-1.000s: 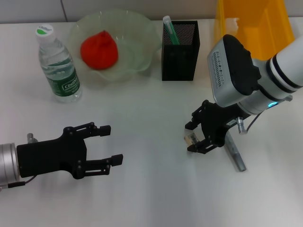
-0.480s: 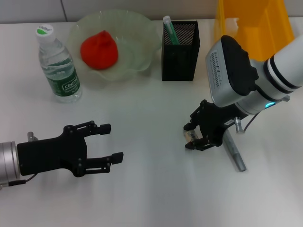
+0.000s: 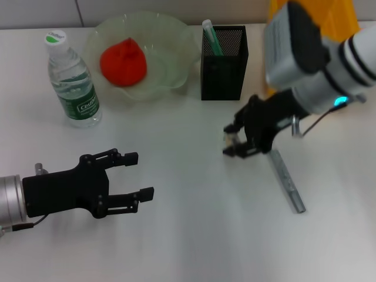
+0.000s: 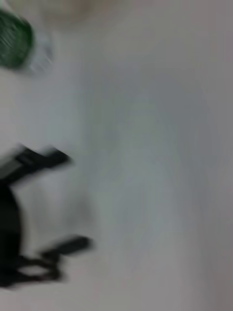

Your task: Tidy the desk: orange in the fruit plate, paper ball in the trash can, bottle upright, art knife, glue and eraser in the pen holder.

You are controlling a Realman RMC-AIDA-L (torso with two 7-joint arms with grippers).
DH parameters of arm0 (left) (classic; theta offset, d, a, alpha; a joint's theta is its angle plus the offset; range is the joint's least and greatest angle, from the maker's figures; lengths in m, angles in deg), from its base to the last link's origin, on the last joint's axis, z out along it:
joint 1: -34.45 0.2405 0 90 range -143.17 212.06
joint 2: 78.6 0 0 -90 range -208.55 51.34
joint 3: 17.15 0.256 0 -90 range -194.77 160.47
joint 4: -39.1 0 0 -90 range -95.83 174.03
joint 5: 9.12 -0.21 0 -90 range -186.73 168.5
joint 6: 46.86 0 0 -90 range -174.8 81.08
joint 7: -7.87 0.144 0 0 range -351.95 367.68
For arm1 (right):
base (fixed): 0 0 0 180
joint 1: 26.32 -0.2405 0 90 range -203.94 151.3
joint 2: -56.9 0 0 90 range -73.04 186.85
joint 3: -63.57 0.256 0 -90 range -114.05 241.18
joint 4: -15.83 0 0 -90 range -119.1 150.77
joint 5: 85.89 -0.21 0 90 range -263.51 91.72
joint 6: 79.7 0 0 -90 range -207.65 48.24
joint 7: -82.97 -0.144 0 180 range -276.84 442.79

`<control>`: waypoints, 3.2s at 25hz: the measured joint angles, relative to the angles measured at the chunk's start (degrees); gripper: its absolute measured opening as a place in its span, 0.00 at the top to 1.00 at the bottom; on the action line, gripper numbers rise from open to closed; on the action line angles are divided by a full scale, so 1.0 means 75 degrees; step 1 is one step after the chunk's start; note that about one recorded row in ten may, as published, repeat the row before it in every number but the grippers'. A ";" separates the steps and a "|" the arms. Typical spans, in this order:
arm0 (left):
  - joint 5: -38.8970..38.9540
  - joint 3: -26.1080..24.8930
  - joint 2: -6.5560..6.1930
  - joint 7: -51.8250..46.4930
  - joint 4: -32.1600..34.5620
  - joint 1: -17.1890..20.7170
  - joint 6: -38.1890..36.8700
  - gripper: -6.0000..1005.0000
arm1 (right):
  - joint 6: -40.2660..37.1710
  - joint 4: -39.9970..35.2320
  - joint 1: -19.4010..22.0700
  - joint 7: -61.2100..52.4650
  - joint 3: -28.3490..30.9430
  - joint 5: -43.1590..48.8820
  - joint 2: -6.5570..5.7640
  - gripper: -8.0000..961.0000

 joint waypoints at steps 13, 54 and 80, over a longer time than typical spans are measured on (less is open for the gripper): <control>-0.0020 0.0002 0.0085 0.0009 0.0008 -0.0017 0.0096 0.16 | 0.0847 -0.2127 0.0386 -0.2492 0.1616 -0.0202 -0.0014 0.54; -0.0059 0.0060 0.0046 0.0018 0.0029 -0.0016 0.0076 0.16 | -0.0709 -0.2552 -0.0270 -0.6597 0.1291 0.1244 -0.0025 0.29; -0.0059 0.0061 0.0037 0.0025 0.0028 -0.0016 0.0099 0.16 | -0.1943 -0.1010 -0.0358 -0.7532 -0.0950 0.2592 0.0022 0.33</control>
